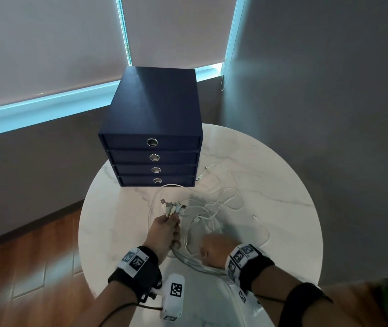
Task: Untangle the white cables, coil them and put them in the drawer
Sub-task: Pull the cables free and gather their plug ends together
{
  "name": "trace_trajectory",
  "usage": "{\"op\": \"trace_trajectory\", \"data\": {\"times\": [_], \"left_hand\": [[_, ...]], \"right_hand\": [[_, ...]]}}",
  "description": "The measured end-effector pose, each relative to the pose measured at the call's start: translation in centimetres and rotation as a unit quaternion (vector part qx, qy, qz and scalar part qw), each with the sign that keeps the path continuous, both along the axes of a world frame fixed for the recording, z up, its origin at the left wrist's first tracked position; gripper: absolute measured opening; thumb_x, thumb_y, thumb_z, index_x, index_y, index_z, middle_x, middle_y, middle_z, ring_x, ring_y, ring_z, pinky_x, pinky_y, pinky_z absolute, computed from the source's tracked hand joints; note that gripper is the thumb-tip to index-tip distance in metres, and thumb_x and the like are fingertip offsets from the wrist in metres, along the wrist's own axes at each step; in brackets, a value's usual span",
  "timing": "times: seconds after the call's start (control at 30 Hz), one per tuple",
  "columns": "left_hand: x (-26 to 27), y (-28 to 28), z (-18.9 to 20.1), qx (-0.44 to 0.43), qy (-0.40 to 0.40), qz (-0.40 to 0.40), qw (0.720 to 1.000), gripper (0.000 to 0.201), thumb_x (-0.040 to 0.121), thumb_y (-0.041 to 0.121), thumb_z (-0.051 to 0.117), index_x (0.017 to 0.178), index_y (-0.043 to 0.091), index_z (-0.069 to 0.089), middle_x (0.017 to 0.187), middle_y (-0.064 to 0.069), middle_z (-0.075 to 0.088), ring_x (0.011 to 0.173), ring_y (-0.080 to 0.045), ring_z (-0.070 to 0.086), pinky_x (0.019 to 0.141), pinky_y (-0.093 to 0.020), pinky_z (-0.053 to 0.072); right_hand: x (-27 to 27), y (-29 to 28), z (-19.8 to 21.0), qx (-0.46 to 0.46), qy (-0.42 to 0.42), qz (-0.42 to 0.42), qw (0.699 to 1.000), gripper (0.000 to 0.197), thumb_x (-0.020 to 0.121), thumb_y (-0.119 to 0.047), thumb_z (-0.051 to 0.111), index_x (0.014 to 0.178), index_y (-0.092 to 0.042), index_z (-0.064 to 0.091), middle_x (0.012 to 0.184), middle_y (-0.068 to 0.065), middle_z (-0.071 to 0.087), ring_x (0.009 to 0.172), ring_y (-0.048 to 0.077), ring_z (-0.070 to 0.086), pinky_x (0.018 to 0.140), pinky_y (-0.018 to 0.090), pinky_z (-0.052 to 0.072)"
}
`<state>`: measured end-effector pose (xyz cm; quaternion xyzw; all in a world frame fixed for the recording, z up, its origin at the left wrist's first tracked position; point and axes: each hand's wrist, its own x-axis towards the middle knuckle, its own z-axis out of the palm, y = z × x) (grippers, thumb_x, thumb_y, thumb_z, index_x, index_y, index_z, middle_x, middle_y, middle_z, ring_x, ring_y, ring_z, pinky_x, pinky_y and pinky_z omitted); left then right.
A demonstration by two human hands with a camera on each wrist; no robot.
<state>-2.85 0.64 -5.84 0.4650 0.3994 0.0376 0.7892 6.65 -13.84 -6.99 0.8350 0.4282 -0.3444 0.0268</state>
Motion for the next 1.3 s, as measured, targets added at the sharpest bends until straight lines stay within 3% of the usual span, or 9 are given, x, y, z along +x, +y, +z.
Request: {"op": "trace_trajectory", "data": {"times": [0.1,0.17,0.4,0.53,0.73,0.83,1.03,1.2,1.3], "left_hand": [[0.2,0.1,0.1,-0.003,0.004,-0.015,1.0,0.032,0.105,0.022,0.045,0.074,0.014,0.046,0.054,0.002,0.035,0.041,-0.012,0.028,0.041,-0.019,0.024],[0.3,0.0,0.3,-0.003,0.005,-0.019,1.0,0.032,0.105,0.022,0.044,0.074,0.014,0.045,0.053,0.003,0.034,0.04,-0.011,0.028,0.04,-0.018,0.024],[0.1,-0.1,0.3,0.009,0.01,-0.019,1.0,0.032,0.105,0.021,0.045,0.074,0.014,0.045,0.052,0.004,0.035,0.041,-0.012,0.028,0.043,-0.02,0.024],[0.1,-0.5,0.5,0.016,0.009,-0.022,1.0,0.032,0.105,0.02,0.044,0.073,0.014,0.044,0.052,0.003,0.033,0.041,-0.013,0.028,0.043,-0.021,0.024],[0.7,-0.9,0.8,0.017,0.0,-0.009,1.0,0.032,0.105,0.02,0.045,0.074,0.012,0.046,0.052,0.002,0.035,0.04,-0.013,0.03,0.043,-0.021,0.026],[1.1,-1.0,1.0,0.017,0.003,0.0,1.0,0.031,0.104,0.022,0.046,0.075,0.013,0.046,0.054,0.002,0.033,0.042,-0.013,0.028,0.045,-0.021,0.025],[2.0,-1.8,2.1,-0.004,0.001,0.014,1.0,0.032,0.105,0.022,0.044,0.074,0.015,0.043,0.052,0.002,0.036,0.039,-0.011,0.026,0.044,-0.021,0.027],[3.1,-2.4,3.2,-0.057,-0.023,0.05,0.997,0.029,0.106,0.02,0.042,0.08,0.009,0.046,0.055,-0.004,0.042,0.036,-0.014,0.035,0.04,-0.023,0.035],[3.5,-2.5,3.9,-0.132,-0.059,0.073,0.987,0.029,0.106,0.021,0.043,0.08,0.009,0.047,0.057,-0.007,0.053,0.042,-0.017,0.049,0.042,-0.024,0.043]], "right_hand": [[1.2,-0.5,0.4,0.0,0.082,-0.091,0.992,0.031,0.079,-0.042,0.054,0.084,-0.013,0.065,0.092,0.008,0.07,0.089,0.028,0.068,0.089,0.034,0.051],[1.7,-0.7,0.5,0.006,0.118,-0.134,0.984,0.035,0.09,-0.033,0.052,0.102,-0.005,0.069,0.103,0.012,0.072,0.09,0.022,0.066,0.092,0.036,0.053],[0.2,0.0,-0.1,-0.013,-0.005,-0.059,0.998,0.024,0.087,-0.022,0.064,0.101,-0.004,0.07,0.105,0.016,0.071,0.1,0.031,0.067,0.081,0.03,0.048],[-1.0,0.3,-0.4,0.009,-0.064,-0.02,0.998,0.017,0.085,-0.01,0.059,0.097,-0.002,0.068,0.102,0.018,0.07,0.097,0.034,0.068,0.083,0.036,0.053],[-0.2,-0.7,0.6,0.02,-0.043,-0.007,0.999,0.014,0.079,-0.016,0.063,0.091,-0.011,0.068,0.099,0.013,0.07,0.092,0.032,0.067,0.083,0.035,0.052],[1.9,-0.8,2.9,0.082,0.018,-0.096,0.992,0.008,0.076,-0.026,0.066,0.078,-0.022,0.06,0.089,0.003,0.068,0.084,0.024,0.066,0.079,0.033,0.053],[5.9,-0.1,10.5,0.274,0.094,-0.194,0.937,0.023,0.091,-0.025,0.065,0.068,-0.024,0.067,0.073,-0.007,0.071,0.056,0.001,0.058,0.06,0.023,0.046],[5.7,0.9,14.2,0.487,0.217,-0.334,0.777,0.027,0.098,-0.006,0.049,0.074,-0.006,0.062,0.045,0.001,0.038,0.038,0.016,0.031,0.043,0.025,0.033],[4.0,1.1,13.1,0.492,0.221,-0.326,0.776,0.022,0.098,-0.004,0.047,0.083,-0.001,0.063,0.044,0.001,0.04,0.036,0.014,0.031,0.041,0.022,0.028]]}}
